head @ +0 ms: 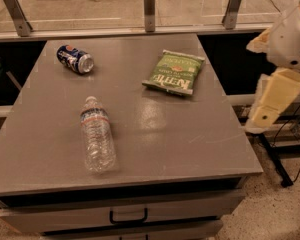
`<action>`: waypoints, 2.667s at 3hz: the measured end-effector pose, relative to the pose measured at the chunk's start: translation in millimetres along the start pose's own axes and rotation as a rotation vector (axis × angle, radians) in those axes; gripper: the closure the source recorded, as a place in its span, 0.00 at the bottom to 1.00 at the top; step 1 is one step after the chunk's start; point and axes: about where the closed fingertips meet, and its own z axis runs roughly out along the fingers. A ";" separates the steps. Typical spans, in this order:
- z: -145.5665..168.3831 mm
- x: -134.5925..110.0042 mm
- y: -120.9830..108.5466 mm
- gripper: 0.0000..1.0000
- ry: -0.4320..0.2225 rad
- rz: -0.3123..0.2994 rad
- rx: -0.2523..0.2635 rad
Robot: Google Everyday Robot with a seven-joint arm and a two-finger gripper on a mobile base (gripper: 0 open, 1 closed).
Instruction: Pick pepsi can
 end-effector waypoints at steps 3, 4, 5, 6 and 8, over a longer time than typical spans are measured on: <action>47.3 -230.3 -31.1 0.00 -0.414 -0.162 0.070; 47.2 -230.3 -31.1 0.00 -0.414 -0.162 0.071; 60.0 -240.5 -45.5 0.00 -0.457 -0.119 0.094; 104.1 -276.1 -87.4 0.00 -0.530 -0.035 0.120; 209.2 -353.3 -147.0 0.00 -0.560 0.089 0.099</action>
Offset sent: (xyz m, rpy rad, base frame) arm 0.0911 0.2363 0.0158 0.3481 -0.2288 0.2792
